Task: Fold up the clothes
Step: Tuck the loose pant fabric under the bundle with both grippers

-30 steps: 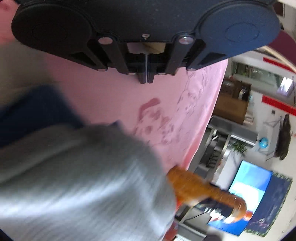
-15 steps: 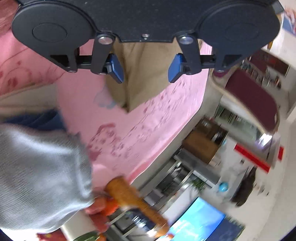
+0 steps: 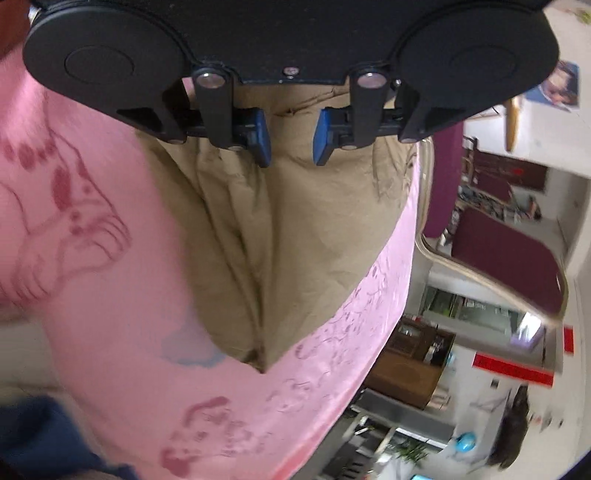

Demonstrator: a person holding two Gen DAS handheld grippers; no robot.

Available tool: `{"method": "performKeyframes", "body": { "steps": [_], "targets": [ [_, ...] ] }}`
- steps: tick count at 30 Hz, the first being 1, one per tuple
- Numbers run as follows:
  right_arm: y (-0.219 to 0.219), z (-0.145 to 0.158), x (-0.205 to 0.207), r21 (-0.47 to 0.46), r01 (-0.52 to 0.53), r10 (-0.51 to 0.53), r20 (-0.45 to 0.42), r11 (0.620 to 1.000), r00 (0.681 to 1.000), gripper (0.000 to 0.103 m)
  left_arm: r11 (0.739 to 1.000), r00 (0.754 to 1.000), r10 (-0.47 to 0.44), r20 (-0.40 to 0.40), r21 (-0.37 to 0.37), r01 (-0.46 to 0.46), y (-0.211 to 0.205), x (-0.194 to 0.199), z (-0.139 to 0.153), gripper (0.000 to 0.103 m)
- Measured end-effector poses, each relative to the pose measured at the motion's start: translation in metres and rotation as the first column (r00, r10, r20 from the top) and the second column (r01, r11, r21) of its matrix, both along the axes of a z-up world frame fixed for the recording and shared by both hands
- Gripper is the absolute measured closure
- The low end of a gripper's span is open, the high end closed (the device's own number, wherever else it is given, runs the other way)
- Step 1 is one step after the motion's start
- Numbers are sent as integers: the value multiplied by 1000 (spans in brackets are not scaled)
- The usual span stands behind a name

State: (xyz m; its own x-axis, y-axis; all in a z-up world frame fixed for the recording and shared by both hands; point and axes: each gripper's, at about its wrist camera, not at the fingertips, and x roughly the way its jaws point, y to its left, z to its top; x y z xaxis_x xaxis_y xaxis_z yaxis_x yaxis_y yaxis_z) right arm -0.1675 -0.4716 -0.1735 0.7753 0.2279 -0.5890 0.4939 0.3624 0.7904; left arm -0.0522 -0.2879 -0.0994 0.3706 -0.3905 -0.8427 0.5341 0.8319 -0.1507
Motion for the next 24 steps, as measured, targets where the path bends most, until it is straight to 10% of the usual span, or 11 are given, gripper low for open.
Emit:
{"method": "performKeyframes", "body": {
  "steps": [5,7,15,24],
  "targets": [
    [-5,14,-30,-29,77,-79,-41,997,996,70,993,993,120,-19,-11,-120,44,-5,19,51],
    [-6,19,-41,-95,132,-140,-86,987,986,47,983,984,176,-17,-41,-176,58,-1,26,62],
    [-2,44,-48,-190,159,-158,24,969,987,31,984,995,103,10,-149,-100,42,0,43,16],
    [-12,19,-37,-109,184,-187,-13,977,982,31,975,970,100,-220,-173,-139,27,26,10,14]
  ]
}}
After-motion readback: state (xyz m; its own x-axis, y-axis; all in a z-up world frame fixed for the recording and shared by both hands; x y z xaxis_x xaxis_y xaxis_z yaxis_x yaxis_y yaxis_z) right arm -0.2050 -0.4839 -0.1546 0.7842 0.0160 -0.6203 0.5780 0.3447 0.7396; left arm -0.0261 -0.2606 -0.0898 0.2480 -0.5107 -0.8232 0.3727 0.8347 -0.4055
